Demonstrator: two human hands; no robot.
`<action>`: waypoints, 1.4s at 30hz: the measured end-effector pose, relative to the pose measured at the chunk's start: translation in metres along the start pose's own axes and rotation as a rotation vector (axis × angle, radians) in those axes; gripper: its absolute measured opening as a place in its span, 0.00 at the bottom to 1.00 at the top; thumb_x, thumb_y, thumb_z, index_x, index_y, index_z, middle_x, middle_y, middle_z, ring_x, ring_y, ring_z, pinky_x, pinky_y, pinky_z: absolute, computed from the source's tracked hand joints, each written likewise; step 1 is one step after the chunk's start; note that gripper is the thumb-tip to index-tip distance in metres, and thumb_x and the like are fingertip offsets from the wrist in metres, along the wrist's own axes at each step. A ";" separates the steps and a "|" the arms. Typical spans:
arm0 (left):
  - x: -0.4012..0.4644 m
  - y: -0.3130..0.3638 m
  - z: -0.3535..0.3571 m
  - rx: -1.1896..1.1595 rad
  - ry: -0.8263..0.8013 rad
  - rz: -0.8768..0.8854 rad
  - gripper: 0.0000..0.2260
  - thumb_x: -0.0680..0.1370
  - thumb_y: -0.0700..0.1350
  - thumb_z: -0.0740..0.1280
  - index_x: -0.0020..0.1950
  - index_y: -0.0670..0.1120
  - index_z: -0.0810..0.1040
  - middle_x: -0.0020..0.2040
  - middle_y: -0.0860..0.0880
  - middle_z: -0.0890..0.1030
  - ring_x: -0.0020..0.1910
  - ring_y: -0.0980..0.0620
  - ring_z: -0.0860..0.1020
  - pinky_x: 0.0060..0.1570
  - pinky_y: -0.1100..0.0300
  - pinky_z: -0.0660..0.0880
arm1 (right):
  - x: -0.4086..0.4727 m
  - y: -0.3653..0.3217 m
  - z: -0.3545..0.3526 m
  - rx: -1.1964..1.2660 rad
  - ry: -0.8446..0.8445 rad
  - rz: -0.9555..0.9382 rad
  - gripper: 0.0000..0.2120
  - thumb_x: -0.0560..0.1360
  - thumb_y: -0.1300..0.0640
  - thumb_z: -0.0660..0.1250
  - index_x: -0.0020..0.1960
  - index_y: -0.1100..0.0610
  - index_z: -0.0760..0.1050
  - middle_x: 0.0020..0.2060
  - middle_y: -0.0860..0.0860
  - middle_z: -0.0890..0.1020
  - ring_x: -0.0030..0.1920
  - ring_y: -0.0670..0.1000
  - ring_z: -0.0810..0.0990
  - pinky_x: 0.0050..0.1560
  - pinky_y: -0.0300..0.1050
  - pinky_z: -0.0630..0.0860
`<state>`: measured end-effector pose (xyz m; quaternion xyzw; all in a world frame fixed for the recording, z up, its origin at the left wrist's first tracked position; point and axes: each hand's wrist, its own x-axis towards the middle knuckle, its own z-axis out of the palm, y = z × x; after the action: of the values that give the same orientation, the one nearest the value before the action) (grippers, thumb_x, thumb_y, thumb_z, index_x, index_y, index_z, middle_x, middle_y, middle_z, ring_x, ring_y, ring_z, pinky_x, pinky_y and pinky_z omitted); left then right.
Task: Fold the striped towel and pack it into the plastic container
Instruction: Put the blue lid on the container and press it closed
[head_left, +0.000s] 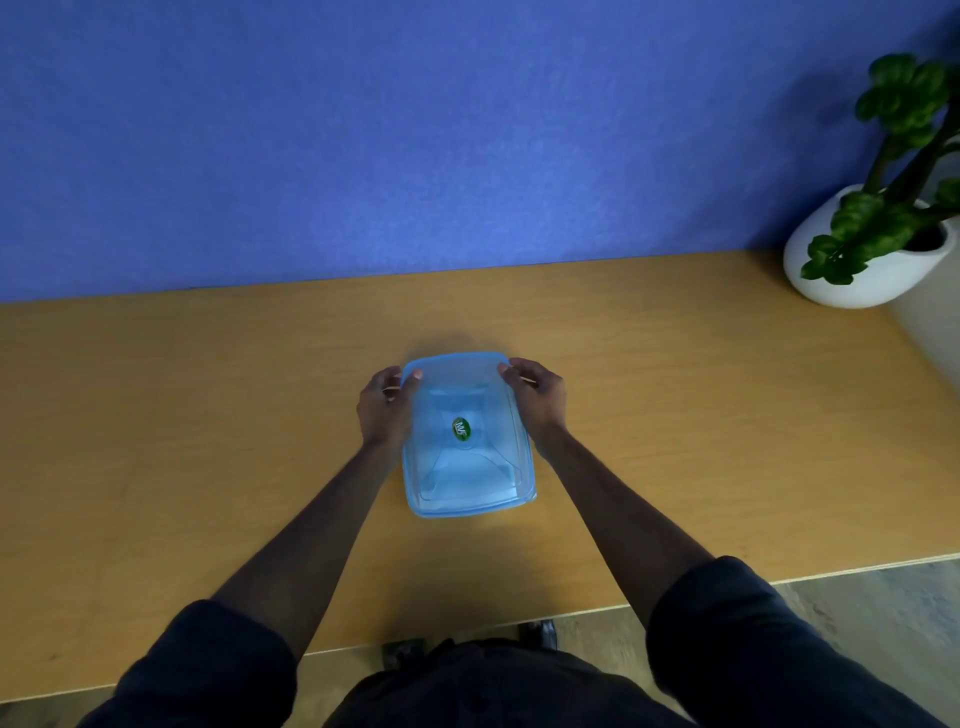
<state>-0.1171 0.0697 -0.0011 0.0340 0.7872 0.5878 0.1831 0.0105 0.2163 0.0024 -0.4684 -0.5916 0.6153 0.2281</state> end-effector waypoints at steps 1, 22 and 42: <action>-0.003 -0.002 -0.005 0.011 0.006 0.000 0.17 0.74 0.52 0.71 0.58 0.43 0.80 0.48 0.48 0.80 0.42 0.52 0.77 0.44 0.57 0.76 | -0.002 0.000 -0.003 -0.029 -0.005 -0.013 0.15 0.73 0.48 0.73 0.55 0.56 0.82 0.47 0.49 0.85 0.45 0.45 0.80 0.46 0.39 0.76; -0.101 -0.042 -0.060 0.137 -0.195 0.098 0.13 0.77 0.48 0.70 0.58 0.43 0.80 0.30 0.44 0.80 0.27 0.52 0.76 0.32 0.57 0.73 | -0.092 0.045 -0.066 -0.271 -0.184 -0.151 0.17 0.77 0.48 0.68 0.61 0.54 0.80 0.40 0.50 0.84 0.38 0.44 0.81 0.39 0.39 0.77; -0.125 -0.052 -0.060 -0.117 -0.237 -0.024 0.19 0.77 0.41 0.69 0.68 0.43 0.75 0.25 0.50 0.78 0.24 0.54 0.74 0.26 0.62 0.73 | -0.102 0.060 -0.076 -0.070 -0.353 -0.048 0.18 0.78 0.60 0.68 0.67 0.60 0.74 0.33 0.50 0.78 0.31 0.45 0.79 0.36 0.39 0.79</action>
<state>-0.0118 -0.0348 -0.0045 0.0829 0.7249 0.6223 0.2835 0.1383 0.1583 -0.0122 -0.3464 -0.6546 0.6614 0.1187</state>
